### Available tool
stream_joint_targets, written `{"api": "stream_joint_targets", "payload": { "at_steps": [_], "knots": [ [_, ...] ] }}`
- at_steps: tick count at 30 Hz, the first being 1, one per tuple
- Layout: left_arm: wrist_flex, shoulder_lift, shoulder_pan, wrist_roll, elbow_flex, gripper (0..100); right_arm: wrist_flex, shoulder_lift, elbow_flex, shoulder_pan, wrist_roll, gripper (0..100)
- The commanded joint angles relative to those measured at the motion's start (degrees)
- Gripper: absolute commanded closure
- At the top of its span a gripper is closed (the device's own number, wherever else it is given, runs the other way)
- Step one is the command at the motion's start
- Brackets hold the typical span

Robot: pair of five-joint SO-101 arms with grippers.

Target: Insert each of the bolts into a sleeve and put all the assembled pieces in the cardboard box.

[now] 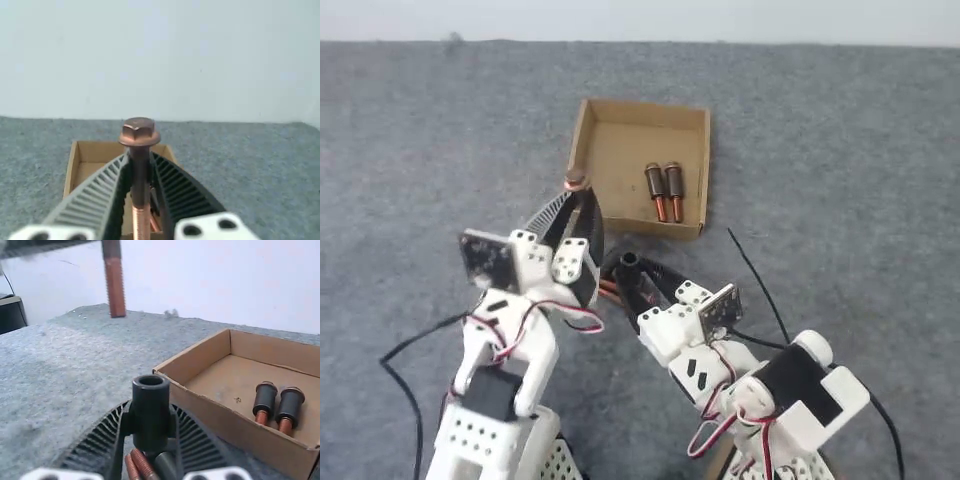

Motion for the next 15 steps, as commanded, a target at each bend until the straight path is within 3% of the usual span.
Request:
{"api": "stream_joint_targets", "payload": {
  "at_steps": [1,7,15],
  "knots": [
    [5.19,-8.35,0.7,6.15,-0.48,99,0.22,0.13,1.23,-0.92,-0.18,99.1],
    [13.36,-14.86,6.33,7.56,-0.4,99,2.51,0.13,1.23,-3.12,-0.09,99.1],
    [13.89,-12.57,6.33,7.38,-0.04,99,2.51,0.13,1.23,-3.12,-0.09,99.1]
  ]
}}
